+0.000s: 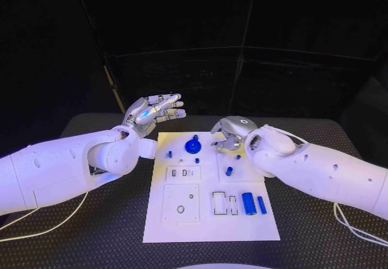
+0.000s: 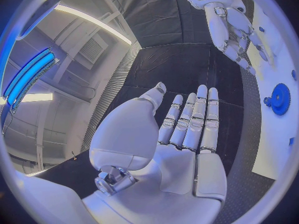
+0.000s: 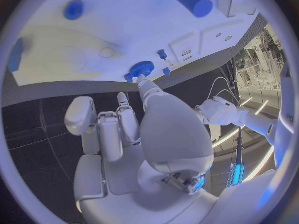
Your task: Assemble the parts on the task board
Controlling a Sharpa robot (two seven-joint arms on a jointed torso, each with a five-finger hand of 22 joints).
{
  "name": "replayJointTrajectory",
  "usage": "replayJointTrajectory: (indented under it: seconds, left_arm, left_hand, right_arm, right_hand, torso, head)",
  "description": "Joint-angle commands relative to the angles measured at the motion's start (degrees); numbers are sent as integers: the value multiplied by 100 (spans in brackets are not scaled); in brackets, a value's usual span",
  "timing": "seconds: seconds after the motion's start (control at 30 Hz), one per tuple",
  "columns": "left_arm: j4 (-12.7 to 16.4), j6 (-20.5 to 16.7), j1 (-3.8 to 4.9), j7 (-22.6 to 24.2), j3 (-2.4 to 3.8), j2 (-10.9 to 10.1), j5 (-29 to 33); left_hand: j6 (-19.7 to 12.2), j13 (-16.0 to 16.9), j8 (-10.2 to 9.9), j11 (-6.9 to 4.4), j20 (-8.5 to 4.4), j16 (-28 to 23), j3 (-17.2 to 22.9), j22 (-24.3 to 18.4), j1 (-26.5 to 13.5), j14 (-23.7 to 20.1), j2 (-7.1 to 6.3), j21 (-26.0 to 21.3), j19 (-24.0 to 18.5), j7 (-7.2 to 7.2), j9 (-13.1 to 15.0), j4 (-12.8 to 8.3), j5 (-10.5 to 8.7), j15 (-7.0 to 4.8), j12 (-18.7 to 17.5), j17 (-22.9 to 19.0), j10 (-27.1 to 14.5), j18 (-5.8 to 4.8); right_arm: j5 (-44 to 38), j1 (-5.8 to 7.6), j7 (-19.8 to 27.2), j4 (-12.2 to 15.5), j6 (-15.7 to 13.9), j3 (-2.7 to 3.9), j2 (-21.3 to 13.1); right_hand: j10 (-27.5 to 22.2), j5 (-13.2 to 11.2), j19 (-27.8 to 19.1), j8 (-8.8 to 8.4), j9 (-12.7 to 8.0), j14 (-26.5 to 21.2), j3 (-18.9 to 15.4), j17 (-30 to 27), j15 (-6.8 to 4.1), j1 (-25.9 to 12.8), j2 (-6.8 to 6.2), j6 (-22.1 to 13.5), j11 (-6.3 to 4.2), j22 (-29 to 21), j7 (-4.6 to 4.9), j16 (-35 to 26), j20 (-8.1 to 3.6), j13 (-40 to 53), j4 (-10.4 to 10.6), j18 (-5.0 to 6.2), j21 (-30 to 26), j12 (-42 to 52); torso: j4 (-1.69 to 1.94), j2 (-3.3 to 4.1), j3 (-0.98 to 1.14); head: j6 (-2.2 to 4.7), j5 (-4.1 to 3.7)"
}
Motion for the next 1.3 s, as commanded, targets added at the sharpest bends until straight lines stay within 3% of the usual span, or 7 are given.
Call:
replayJointTrajectory:
  seconds: [0.03, 0.2, 0.33, 0.43, 0.87, 1.07, 1.3]
  left_arm:
    - [0, 64, 9, 21, 5, -15, -4]
    - [-24, 70, 7, 22, -2, -7, -4]
    - [-37, 87, 7, 18, -34, 12, -4]
    - [-52, 97, 6, 18, -64, 22, -4]
    - [-127, 117, -1, 18, -107, 60, -4]
    - [-138, 118, -3, 17, -113, 65, -4]
    - [-153, 120, -5, 16, -118, 65, -4]
  left_hand:
    - [6, -4, -31, 1, 16, -37, 6, -7, 18, 32, 62, 3, 37, 392, -6, -26, 20, 0, -20, -7, 21, 109]
    - [12, -5, -37, 4, 17, -45, 6, -12, 12, 29, 66, 0, 36, 395, -6, -32, 20, 3, -27, -11, 16, 108]
    - [12, -5, -37, 4, 17, -46, 6, -13, 12, 29, 66, 0, 36, 395, -6, -33, 20, 3, -27, -11, 16, 108]
    - [12, -5, -37, 4, 17, -46, 6, -13, 12, 29, 66, 0, 36, 395, -6, -33, 20, 3, -27, -11, 16, 108]
    - [12, -5, -37, 4, 17, -46, 6, -13, 12, 29, 66, 0, 36, 395, -6, -33, 20, 3, -27, -11, 16, 108]
    - [12, -5, -37, 4, 17, -46, 6, -13, 12, 29, 66, 0, 36, 395, -6, -33, 20, 3, -27, -11, 16, 108]
    - [12, -5, -37, 4, 17, -46, 6, -13, 12, 29, 66, 0, 36, 395, -6, -33, 20, 3, -27, -11, 16, 108]
  right_arm:
    - [1379, 15, 1117, 130, -272, 5, -377]
    - [2070, 17, 1595, 145, -13, 2, -879]
    - [2310, 15, 1784, -6, 48, -1, -1088]
    - [2429, 13, 1899, -228, 94, -2, -1177]
    - [2564, -50, 2041, -865, 391, -5, -1078]
    - [2569, -116, 2043, -990, 534, -5, -1026]
    - [2571, -155, 2039, -1042, 689, -5, -1031]
  right_hand:
    - [-50, 38, -46, -5, -3, 451, 19, 838, 22, 144, -12, 58, -9, -74, 13, 5, 37, 81, -107, -68, -26, -59]
    - [-101, 61, -100, -31, -15, 429, -39, 752, 16, 191, -103, 6, -18, -148, -2, -33, 35, 29, -177, -54, -65, -111]
    - [-106, 73, -110, -49, -29, 427, -79, 746, 2, 218, -130, -122, -36, -155, -25, -39, 26, 29, -209, -52, -73, -116]
    - [-108, 75, -112, -46, -27, 427, -95, 745, -2, 231, -143, -146, -39, -158, -27, -40, 22, 27, -222, -52, -75, -119]
    - [-99, 91, -117, -34, -21, 429, -114, 752, -7, 270, -157, -160, -43, -164, -30, -38, 17, 45, -256, -51, -78, -108]
    - [-103, 95, -123, -25, -17, 428, -115, 750, -8, 285, -149, -150, -44, -174, -30, -39, 15, 41, -266, -49, -82, -112]
    - [-95, 99, -123, -11, -10, 430, -121, 754, -8, 288, -138, -126, -42, -174, -28, -38, 14, 52, -270, -50, -83, -104]
  torso:
    - [-47, -22, -4]
    - [-87, -45, 15]
    - [-59, -37, 9]
    - [-73, -33, 17]
    - [-48, -20, 4]
    - [-57, -17, 2]
    - [-60, -27, -10]
  head:
    - [30, -18]
    - [37, -36]
    - [79, -103]
    - [72, -106]
    - [57, -160]
    - [42, -128]
    - [2, -148]
